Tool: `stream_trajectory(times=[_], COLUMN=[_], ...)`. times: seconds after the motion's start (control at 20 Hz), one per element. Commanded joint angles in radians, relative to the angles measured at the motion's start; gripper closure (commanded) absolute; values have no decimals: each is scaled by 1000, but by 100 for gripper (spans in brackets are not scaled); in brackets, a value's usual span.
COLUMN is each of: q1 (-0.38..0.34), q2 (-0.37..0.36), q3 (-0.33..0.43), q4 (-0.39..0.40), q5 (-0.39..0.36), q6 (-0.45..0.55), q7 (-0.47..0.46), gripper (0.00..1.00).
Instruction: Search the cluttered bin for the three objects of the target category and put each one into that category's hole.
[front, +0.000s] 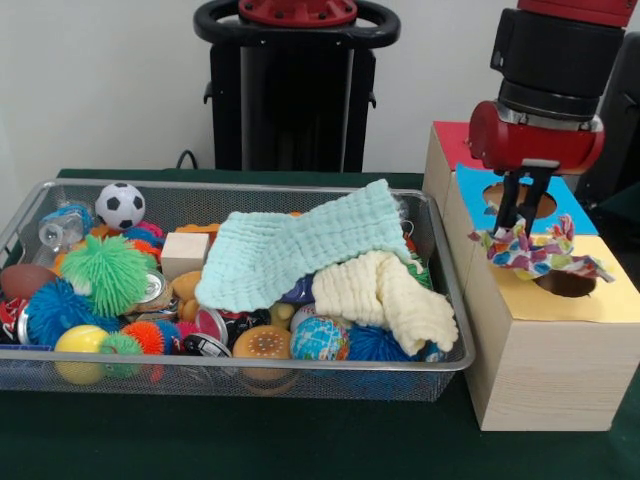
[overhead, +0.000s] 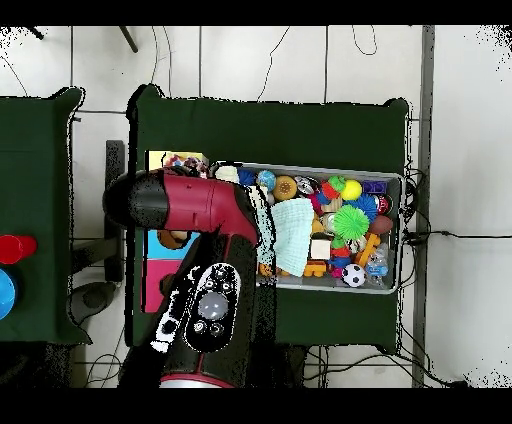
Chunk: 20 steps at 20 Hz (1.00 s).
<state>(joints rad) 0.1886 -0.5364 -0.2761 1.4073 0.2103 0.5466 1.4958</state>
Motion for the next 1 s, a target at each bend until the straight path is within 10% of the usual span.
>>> stream_trajectory(times=[0.05,1.0], q1=[-9,23], q2=[20,88], q3=[136,131], q4=[156,193], q5=[77,83], q6=[-105,-228], q7=[286,260], gripper=[100,100])
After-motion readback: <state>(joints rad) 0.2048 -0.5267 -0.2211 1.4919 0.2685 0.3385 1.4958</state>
